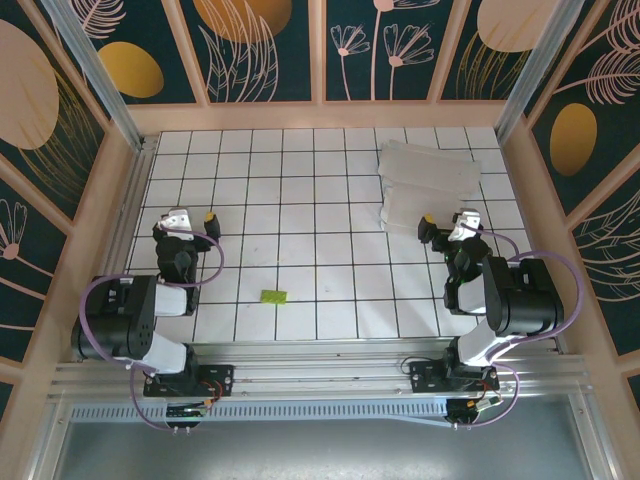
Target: Fold the paper box
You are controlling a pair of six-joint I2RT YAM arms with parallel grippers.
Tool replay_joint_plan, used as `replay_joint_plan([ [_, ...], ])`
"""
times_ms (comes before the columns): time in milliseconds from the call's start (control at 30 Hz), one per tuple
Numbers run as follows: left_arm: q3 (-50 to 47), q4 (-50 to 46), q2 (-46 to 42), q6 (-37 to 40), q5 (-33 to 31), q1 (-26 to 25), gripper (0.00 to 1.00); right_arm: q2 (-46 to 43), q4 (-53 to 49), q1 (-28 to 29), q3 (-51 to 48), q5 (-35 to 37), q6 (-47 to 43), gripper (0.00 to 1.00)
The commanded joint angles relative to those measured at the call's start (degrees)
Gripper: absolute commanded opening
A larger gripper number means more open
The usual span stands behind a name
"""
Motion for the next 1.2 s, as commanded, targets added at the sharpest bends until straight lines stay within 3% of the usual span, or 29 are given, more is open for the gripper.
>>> replay_joint_plan([
  [0,-0.1,-4.0,-7.4,-2.3,-2.6,0.2,0.99,-1.3,-0.1,-0.2,0.9,1.8,0.8,0.99],
  [100,2.1,-15.8,-16.8,-7.9,-5.0,0.0,0.99,-6.3,-9.3,0.1,3.1,3.5,0.9,0.99],
  [233,7.8,-29.9,-24.5,-21.3,3.1,-0.8,0.99,-10.2,-35.2,0.6,16.1,5.1,6.4,0.99],
  [333,13.0,-36.0,-25.5,-28.1,9.0,-5.5,0.99,-4.0,-52.0,-2.6,30.5,-1.0,12.9,0.99],
  [467,21.6,-43.5,-20.9,-33.9,16.5,-14.2,0.98,11.4,-70.2,-7.1,51.9,-8.6,16.2,0.97],
  [600,29.3,-51.0,-15.4,-33.3,19.4,-22.9,0.96,22.5,-78.0,-9.1,66.4,-9.3,15.4,0.95],
  [700,31.9,-54.3,-12.8,-32.0,20.4,-26.1,0.95,28.6,-83.0,-10.0,74.6,-5.5,12.1,0.96],
  [800,33.1,-56.7,-10.7,-30.3,23.0,-27.0,0.95,34.6,-90.2,-11.7,83.2,-2.7,10.0,0.97],
  [900,33.3,-58.6,-9.5,-28.9,23.6,-27.2,0.97,37.1,-92.3,-12.8,85.7,-2.4,7.7,0.97],
  [1067,33.8,-60.1,-8.2,-27.5,22.7,-27.1,0.99,41.2,-95.3,-14.4,90.4,-12.4,6.4,0.94],
  [1167,34.7,-60.7,-7.7,-27.7,21.4,-27.1,0.99,44.4,-97.9,-14.4,94.1,-12.7,6.7,0.89],
])
